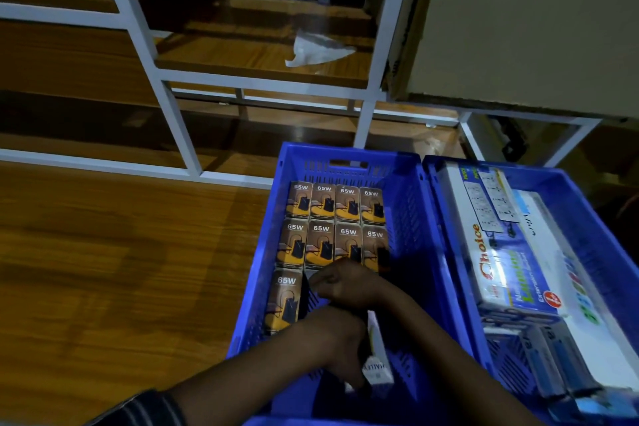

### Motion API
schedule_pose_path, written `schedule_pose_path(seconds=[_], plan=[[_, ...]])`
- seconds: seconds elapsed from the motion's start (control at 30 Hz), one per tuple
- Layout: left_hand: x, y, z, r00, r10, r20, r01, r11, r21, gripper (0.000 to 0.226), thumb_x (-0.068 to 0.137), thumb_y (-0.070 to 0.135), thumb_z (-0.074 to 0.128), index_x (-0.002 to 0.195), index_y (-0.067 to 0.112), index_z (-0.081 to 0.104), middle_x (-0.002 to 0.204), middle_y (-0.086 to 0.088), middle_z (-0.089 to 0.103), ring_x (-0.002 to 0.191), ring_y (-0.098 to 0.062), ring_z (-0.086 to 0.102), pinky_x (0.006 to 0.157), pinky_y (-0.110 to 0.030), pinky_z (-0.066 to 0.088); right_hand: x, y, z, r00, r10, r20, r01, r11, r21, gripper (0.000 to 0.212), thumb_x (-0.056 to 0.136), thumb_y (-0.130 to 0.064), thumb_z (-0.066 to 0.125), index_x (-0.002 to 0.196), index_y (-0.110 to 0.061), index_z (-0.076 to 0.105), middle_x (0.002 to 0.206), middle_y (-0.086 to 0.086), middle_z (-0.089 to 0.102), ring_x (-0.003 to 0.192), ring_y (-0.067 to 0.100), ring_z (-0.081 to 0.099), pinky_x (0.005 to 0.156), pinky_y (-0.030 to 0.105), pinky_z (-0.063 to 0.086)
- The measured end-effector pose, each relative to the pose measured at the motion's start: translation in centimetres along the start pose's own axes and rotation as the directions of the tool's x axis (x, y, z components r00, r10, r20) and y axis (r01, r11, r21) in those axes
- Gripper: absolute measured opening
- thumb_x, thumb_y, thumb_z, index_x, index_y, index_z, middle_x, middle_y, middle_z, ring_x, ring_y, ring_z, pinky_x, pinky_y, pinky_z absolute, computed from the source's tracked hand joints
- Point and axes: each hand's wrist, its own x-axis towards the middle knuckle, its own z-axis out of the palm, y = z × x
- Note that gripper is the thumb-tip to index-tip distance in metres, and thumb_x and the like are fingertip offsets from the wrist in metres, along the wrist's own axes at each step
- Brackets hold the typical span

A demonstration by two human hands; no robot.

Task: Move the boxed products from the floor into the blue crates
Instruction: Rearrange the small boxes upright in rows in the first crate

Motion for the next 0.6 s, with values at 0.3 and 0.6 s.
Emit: schedule_pose_path(seconds=[0.3, 0.6], plan=[[-3.2, -3.9, -0.4, 0.966, -0.116, -0.231, 0.029, 0.938, -0.346, 0.096, 0.061, 0.071, 0.083, 0.137, 0.030, 0.040, 0.126, 0.012, 0.049, 0.110, -0.014, 0.052, 0.087, -0.030, 0.047, -6.7, 0.8, -1.5, 0.790, 0.225, -0.571, 0.042, 0.908, 0.416, 0.007, 0.097, -0.031, 0.068, 0.101, -0.029, 0.074, 0.091, -0.013, 0.076, 0.081, -0.012, 0.069, 0.067, 0.005, 0.048], [-3.3, -5.2, 0.8, 0.858, -0.173, -0.484, -0.107, 0.861, -0.497, 0.135, 0.057, 0.085, 0.076, 0.161, 0.043, 0.000, 0.163, 0.034, 0.008, 0.145, 0.005, 0.024, 0.116, -0.029, 0.038, -8.8, 0.1, -0.3, 0.922, 0.331, -0.199, -0.105, 0.710, 0.696, 0.033, 0.093, -0.038, 0.071, 0.085, -0.007, 0.078, 0.082, 0.009, 0.079, 0.071, 0.017, 0.073, 0.063, 0.027, 0.051]])
